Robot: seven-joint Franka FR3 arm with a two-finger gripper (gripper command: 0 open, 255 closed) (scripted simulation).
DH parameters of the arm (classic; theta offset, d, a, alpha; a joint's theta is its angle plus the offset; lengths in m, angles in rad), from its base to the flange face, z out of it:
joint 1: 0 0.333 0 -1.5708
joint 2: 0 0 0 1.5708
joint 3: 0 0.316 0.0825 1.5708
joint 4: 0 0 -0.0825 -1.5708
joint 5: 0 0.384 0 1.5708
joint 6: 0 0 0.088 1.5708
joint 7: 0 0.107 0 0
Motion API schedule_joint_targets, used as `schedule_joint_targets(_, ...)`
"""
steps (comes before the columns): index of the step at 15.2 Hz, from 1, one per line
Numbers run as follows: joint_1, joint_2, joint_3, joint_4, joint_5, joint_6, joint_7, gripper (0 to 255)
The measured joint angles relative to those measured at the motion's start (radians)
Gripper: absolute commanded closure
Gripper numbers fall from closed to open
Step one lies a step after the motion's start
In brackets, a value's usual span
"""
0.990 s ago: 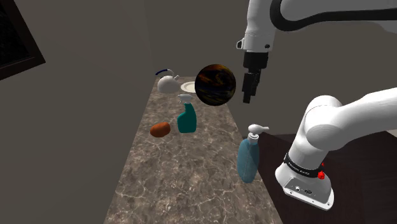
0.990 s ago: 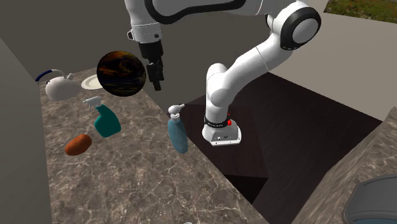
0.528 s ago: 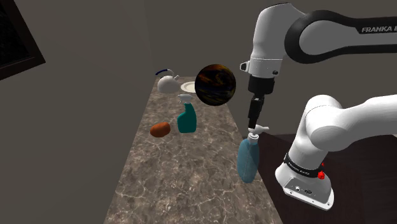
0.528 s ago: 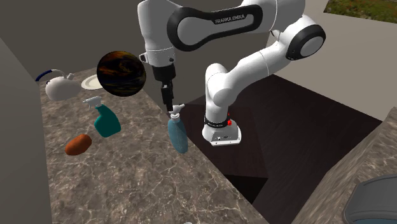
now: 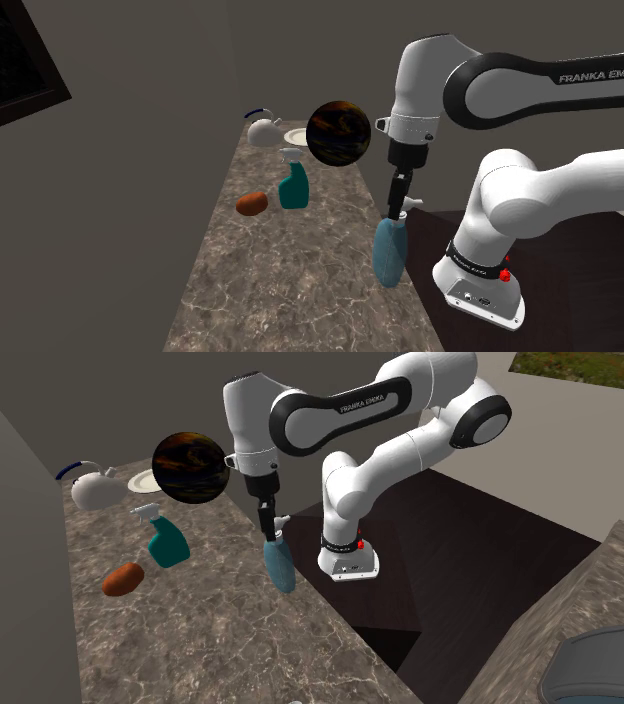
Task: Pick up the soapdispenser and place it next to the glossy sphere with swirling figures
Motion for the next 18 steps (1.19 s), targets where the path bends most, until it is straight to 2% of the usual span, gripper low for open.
schedule_joint_targets(6, 0.002, 0.002, 0.003, -0.005, 0.003, 0.008, 0.0, 0)
schedule_joint_targets(7, 0.002, 0.002, 0.003, -0.005, 0.003, 0.008, 0.0, 255)
schedule_joint_targets(18, 0.0, 0.001, 0.0, 0.0, 0.0, 0.001, 0.0, 255)
